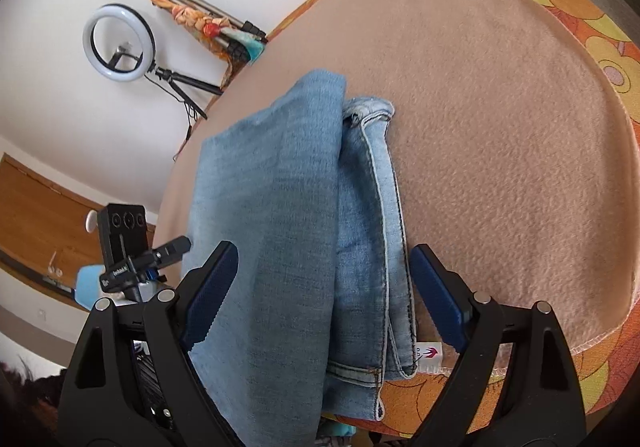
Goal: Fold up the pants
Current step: 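Move the left tool to the folded jeans edge and close on it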
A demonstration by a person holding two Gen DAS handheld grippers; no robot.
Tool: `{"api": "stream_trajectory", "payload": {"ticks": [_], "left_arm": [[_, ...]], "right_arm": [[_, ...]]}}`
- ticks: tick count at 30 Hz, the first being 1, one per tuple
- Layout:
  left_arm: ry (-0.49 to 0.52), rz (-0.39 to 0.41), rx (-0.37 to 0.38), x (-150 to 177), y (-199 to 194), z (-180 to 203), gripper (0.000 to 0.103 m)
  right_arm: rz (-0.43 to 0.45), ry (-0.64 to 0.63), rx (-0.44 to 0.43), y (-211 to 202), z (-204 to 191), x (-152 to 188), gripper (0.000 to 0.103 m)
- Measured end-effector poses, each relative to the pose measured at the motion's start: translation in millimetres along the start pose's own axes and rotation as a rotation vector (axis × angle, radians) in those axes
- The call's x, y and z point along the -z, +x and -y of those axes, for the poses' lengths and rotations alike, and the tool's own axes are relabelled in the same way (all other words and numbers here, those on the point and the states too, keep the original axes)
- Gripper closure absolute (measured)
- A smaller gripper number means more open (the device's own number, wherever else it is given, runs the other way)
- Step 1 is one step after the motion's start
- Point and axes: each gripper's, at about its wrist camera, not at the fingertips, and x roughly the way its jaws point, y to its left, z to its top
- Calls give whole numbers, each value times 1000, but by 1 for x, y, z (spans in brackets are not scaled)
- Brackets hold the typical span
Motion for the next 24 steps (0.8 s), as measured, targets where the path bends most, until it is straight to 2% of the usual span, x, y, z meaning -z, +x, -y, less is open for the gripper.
{"api": "stream_trajectory", "payload": {"ticks": [2,4,7,8,9,10,13,15,18,23,24], "left_arm": [[0,7,6,-1,2,2,29],[-5,12,18,-2,5,4,20],[-4,12,3,-3,9,9,20],[-6,14,2,-3,10,9,20],[-17,19,4,-4,10,9,20],[-34,23,9,-4,10,7,20],[-86,36,26,-6,11,4,20],[-87,30,29,-8,13,5,20],[-45,20,0,-7,17,13,20],[37,3,-63,-4,22,24,32],[36,6,-68,-4,21,23,39]], "right_arm": [[-3,-23,11,3,-5,0,9],[0,-19,3,2,-6,-1,9],[8,-37,8,6,-12,-2,9],[9,-54,18,7,-14,-1,12],[3,-62,12,9,-17,-1,21],[-15,-59,1,13,-19,-1,24],[-13,-79,40,17,-24,1,41],[-7,-79,60,19,-26,4,47],[3,-87,79,17,-30,5,51],[58,-73,84,17,-26,10,51],[63,-85,97,17,-28,11,51]]}}
